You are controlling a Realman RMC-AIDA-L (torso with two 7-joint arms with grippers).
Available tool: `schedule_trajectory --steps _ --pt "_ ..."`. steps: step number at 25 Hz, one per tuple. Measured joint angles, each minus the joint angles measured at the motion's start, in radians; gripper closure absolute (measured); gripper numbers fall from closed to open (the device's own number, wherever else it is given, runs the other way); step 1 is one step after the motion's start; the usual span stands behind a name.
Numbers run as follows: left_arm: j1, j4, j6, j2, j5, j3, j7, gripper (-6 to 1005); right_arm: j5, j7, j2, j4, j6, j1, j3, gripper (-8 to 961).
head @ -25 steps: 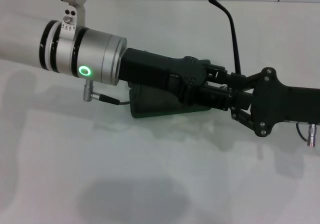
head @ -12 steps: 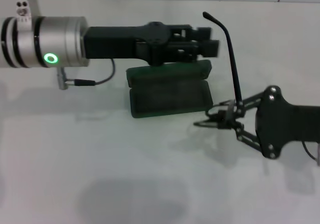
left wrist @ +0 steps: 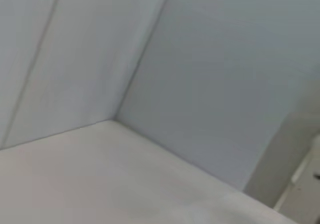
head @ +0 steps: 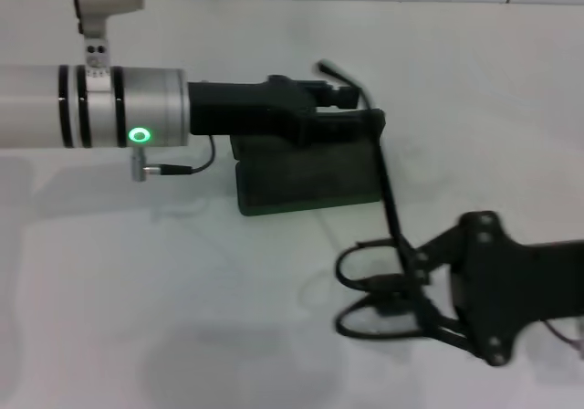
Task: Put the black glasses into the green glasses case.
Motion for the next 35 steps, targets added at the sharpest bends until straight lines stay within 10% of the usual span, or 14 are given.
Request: schedule_trajectory --steps 7,35 --pt "-0.014 -0.002 0.127 -0.004 -0.057 0.001 0.059 376 0.189 0.005 0.000 0.161 0.202 0.085 -0.166 849" --pt "-0.003 -0.025 0.157 -0.005 -0.067 -0.029 0.101 377 0.246 0.000 -0.002 0.168 0.305 0.032 -0.169 804"
